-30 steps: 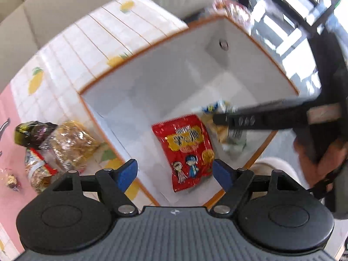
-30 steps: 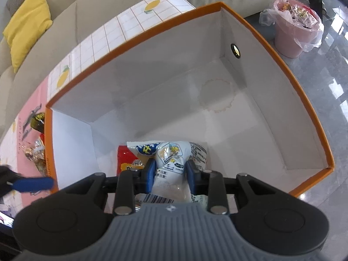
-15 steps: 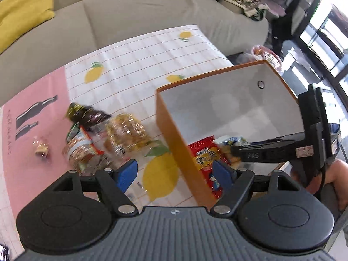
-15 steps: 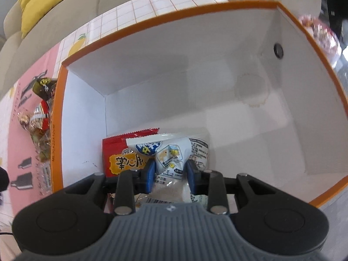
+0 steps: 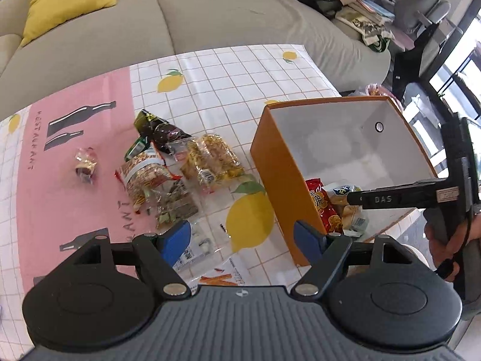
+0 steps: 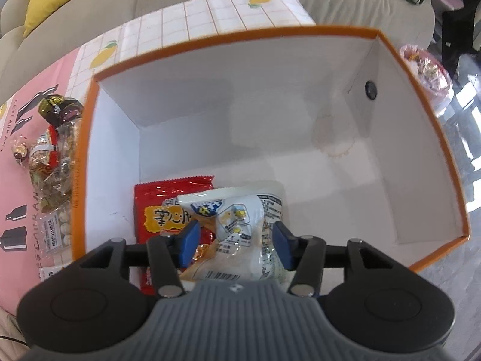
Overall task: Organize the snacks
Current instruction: 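Open the right tool to release the bread bag into the box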
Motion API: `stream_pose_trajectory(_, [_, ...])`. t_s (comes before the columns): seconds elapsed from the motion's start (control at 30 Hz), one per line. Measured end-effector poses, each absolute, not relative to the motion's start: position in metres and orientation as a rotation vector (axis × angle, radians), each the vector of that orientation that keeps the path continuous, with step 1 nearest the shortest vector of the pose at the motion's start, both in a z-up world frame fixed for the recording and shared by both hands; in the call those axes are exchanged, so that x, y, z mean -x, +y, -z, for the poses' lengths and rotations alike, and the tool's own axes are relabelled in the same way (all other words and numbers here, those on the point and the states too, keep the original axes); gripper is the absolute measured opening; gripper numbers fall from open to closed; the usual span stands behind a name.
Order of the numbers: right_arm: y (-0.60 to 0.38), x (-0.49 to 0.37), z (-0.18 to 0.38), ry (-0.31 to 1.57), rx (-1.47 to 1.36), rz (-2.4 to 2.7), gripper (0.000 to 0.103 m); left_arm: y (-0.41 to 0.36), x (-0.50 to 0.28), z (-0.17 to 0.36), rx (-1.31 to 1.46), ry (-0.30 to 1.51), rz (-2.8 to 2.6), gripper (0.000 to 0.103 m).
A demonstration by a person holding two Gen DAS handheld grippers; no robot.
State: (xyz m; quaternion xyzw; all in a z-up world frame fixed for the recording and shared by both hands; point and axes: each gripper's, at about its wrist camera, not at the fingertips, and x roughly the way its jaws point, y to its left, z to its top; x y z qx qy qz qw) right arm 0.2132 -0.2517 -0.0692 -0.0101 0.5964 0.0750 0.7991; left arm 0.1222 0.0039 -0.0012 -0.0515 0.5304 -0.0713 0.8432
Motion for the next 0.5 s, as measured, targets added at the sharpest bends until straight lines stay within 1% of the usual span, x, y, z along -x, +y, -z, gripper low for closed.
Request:
stream_pose_trajectory(0.03, [-0.252,-0.212,0.064,1.269,0.024,-0.163,0.058,0.008,-0.119,0.000,0.127,1.116,0.157,0.089])
stream_pose_trajectory(0.23, [-0.238,-0.184,0.021,1.144,0.013,-0.190,0.065,0.029,-0.094,-0.009,0.136,1.058,0.141,0.089])
stream_pose_trajectory(0.4, [-0.216,-0.146,-0.014,1.003,-0.031,-0.259,0.066,0.056,-0.074,-0.008,0.191,1.049,0.116,0.089])
stream_pose_trajectory(0.5, [-0.197,-0.124,-0.024,0.924,-0.029,-0.310,0.066,0.069,-0.063,-0.003,0.215,1.051,0.103,0.089])
